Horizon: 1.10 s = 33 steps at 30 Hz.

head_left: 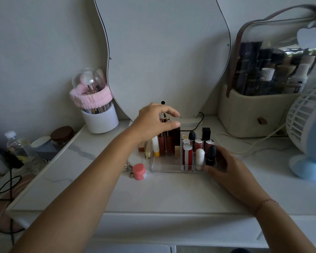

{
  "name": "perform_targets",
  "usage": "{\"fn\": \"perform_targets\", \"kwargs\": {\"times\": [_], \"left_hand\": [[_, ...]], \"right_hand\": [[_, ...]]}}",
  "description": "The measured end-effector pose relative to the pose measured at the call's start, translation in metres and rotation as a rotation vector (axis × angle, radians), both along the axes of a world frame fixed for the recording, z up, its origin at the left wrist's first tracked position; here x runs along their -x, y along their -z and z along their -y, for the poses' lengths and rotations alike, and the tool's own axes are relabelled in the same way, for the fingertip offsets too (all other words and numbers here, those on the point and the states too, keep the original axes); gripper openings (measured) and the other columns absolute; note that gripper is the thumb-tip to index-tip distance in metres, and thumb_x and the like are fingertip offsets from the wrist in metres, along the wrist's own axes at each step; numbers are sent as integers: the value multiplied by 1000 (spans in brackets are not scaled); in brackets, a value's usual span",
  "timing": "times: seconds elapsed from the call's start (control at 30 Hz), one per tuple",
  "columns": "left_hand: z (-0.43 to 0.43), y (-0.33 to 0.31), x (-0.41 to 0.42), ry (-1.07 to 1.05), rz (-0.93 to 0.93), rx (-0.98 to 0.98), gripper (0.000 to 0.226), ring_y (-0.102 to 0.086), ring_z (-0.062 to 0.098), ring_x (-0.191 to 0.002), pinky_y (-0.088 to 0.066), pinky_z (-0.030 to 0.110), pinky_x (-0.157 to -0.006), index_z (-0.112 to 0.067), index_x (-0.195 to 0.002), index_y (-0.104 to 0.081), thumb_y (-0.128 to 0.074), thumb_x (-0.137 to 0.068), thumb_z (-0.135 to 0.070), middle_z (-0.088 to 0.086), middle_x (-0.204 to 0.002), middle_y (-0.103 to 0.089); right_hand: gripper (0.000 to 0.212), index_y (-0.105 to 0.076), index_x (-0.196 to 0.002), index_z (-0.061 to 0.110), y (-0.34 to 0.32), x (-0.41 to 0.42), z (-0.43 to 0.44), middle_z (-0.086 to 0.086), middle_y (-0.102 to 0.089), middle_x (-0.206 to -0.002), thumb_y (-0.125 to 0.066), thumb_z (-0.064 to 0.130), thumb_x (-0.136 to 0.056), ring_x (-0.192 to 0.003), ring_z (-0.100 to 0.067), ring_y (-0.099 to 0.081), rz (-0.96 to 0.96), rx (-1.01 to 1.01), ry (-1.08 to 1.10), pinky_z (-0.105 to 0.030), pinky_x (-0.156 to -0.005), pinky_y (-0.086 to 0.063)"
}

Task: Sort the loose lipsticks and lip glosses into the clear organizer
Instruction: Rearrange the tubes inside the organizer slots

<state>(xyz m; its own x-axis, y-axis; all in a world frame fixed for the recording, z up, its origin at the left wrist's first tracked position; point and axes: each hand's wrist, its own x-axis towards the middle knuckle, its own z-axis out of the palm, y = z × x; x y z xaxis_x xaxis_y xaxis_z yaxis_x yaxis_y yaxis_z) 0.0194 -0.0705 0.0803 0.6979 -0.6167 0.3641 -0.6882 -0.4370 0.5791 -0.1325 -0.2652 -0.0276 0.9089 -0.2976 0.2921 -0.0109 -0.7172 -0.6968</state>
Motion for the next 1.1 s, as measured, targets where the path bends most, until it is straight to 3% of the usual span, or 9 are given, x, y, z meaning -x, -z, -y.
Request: {"fn": "perform_targets", "kwargs": {"times": [0.1, 0.2, 0.3, 0.43, 0.53, 0.7, 0.77, 0.93, 1.1], "left_hand": [[-18, -3, -15, -40, -34, 194, 15, -53, -4, -110, -37, 23, -93, -38, -94, -68, -66, -81, -44, -21, -107, -65], [-38, 12, -42, -277, -86, 374, 10, -63, 5, -97, -48, 25, -84, -26, -93, -70, -64, -85, -30, -12, -97, -70], [-51, 46, -74, -488, -191, 132, 17, -64, 18, -95, -47, 28, -80, -16, -94, -70, -66, -85, -29, 3, -100, -71], [-45, 78, -95, -492, -264, -191, 38, -60, 21, -104, -44, 30, -83, -17, -103, -71, -66, -81, -47, 2, -110, -67], [-34, 80, -98, -486, -270, -230, 35, -60, 22, -103, -44, 33, -87, -14, -95, -69, -66, -80, -46, 1, -104, -64], [-34, 72, -94, -489, -313, -247, 21, -67, 24, -74, -49, 28, -70, -5, -84, -72, -60, -80, -22, 13, -74, -70], [-43, 67, -88, -477, -356, -121, 18, -64, 22, -66, -51, 28, -69, -7, -81, -73, -59, -80, -19, 14, -68, -69], [-70, 50, -57, -265, -501, 534, 13, -66, 16, -83, -57, 22, -73, -14, -89, -71, -68, -81, -3, 5, -91, -71], [-76, 28, -14, -41, -450, 714, 20, -69, 13, -87, -55, 24, -78, -18, -90, -73, -69, -80, -2, -1, -90, -75]], "right_hand": [[61, -43, -133, 29, -1, 0, 0, 14, -56, -114, -70, 36, -78, -102, -5, -52, -3, -6, -1, -18, -81, -39], [62, -43, -133, 28, -2, 0, -1, 13, -56, -114, -70, 35, -78, -102, -6, -52, -10, 5, -3, -18, -81, -39], [58, -45, -129, 32, -2, 1, -1, 16, -57, -110, -71, 34, -77, -99, -4, -53, 12, -12, 1, -10, -73, -37], [60, -45, -130, 32, -2, 1, -1, 17, -55, -107, -71, 35, -76, -97, -5, -52, 5, -4, 5, -16, -75, -38], [62, -44, -131, 31, -2, 1, -2, 17, -54, -109, -72, 34, -76, -99, -6, -53, -1, -1, 14, -21, -80, -39], [61, -46, -129, 32, -2, 1, -2, 16, -57, -108, -72, 35, -75, -98, -6, -55, 3, 1, 23, -22, -78, -41], [60, -46, -129, 33, -1, 1, -1, 16, -58, -110, -72, 35, -75, -100, -7, -56, 4, -6, 20, -22, -79, -42], [61, -47, -130, 30, 0, 0, -1, 13, -59, -111, -73, 34, -75, -101, -9, -56, 7, -7, 17, -23, -79, -41], [61, -45, -131, 31, 1, 0, 0, 14, -58, -111, -72, 35, -75, -100, -8, -54, 4, -9, 15, -24, -79, -40]]}}
